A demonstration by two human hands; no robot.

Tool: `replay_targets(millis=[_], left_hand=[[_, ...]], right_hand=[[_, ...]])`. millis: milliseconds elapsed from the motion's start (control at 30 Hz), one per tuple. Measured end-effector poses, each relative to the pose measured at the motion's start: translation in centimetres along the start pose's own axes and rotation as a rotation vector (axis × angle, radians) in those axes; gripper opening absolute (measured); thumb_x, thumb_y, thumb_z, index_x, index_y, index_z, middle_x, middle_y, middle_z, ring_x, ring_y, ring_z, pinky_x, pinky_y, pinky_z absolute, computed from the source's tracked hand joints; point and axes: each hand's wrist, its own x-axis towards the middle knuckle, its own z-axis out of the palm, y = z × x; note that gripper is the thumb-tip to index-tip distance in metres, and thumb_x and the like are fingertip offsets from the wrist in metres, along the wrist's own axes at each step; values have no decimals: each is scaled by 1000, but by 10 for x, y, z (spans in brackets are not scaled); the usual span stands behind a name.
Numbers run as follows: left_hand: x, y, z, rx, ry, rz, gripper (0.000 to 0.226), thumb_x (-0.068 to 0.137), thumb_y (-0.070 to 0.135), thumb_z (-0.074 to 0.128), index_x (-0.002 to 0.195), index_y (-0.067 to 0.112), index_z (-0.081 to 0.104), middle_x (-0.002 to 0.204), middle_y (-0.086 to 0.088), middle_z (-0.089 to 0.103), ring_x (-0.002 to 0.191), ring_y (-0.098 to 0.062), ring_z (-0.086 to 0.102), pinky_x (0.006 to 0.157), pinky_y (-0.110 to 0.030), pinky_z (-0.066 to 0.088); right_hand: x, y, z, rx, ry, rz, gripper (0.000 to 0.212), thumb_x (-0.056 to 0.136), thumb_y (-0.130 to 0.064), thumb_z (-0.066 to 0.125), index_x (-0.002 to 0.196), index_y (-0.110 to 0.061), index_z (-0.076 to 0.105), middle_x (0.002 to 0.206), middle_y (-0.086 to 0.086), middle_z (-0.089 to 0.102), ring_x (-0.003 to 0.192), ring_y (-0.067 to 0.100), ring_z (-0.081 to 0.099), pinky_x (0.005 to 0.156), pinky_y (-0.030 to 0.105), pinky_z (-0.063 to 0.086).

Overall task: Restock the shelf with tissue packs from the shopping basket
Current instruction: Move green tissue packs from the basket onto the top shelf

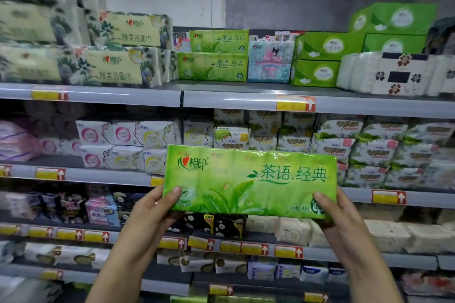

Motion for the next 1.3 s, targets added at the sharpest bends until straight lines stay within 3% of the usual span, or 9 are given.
replay_targets(millis=[67,133,200,300,433,633,1000,1100,1300], left_hand=[[4,5,-5,-20,11,1,46,65,37,71,104,13,69,102,-6,75,94,-16,69,73,-22,49],[11,8,-12,-10,13,13,53,61,45,76,105,15,69,101,-4,75,95,-17,69,73,-24,50],[19,11,-19,29,13,27,67,53,55,80,107,17,69,101,-1,75,100,-18,68,77,-28,50],[38,26,-29,33,5,24,63,61,46,72,115,16,66,105,0,75,108,-19,65,94,-34,46],[64,45,-39,13,16,105,97,24,66,87,104,13,69,99,-4,76,86,-11,72,66,-17,55],[97,58,-45,-43,-35,173,98,24,62,89,104,10,68,101,-6,75,88,-12,72,67,-16,55],[136,78,-31,-45,-91,247,80,27,61,90,92,15,77,100,-8,75,88,-15,72,68,-18,56],[149,94,-33,2,-126,289,87,32,59,90,103,10,72,107,-11,73,97,-19,71,74,-20,56],[180,122,-25,50,-214,260,86,25,51,93,96,7,73,100,-11,75,91,-18,72,69,-18,56]], right_hand=[[6,1,9,34,-13,5,80,46,-42,90,117,-31,58,109,-8,71,100,11,64,96,33,44],[13,4,12,81,4,14,55,68,-25,75,117,-35,53,112,-10,66,101,8,58,99,36,38],[23,7,18,74,1,29,68,62,-28,78,126,-30,55,125,-3,63,114,18,56,106,44,37],[37,4,38,59,26,27,100,44,-38,89,136,-27,50,135,-1,57,123,23,52,109,50,34],[61,-1,62,-8,3,-39,106,34,-46,92,131,-24,55,125,0,64,113,20,60,92,39,46],[85,-10,76,-47,-3,-132,95,34,-51,91,120,-28,61,113,-5,71,110,20,63,83,30,57],[119,-39,80,-105,-77,-198,105,27,-59,90,123,-30,60,114,-4,71,110,20,63,96,41,45],[128,-50,80,-149,-104,-243,104,27,-61,89,122,-29,60,113,-5,71,109,17,64,91,37,53],[157,-77,79,-159,-169,-354,89,32,-55,91,113,-28,65,111,-2,72,102,14,67,78,21,55]])
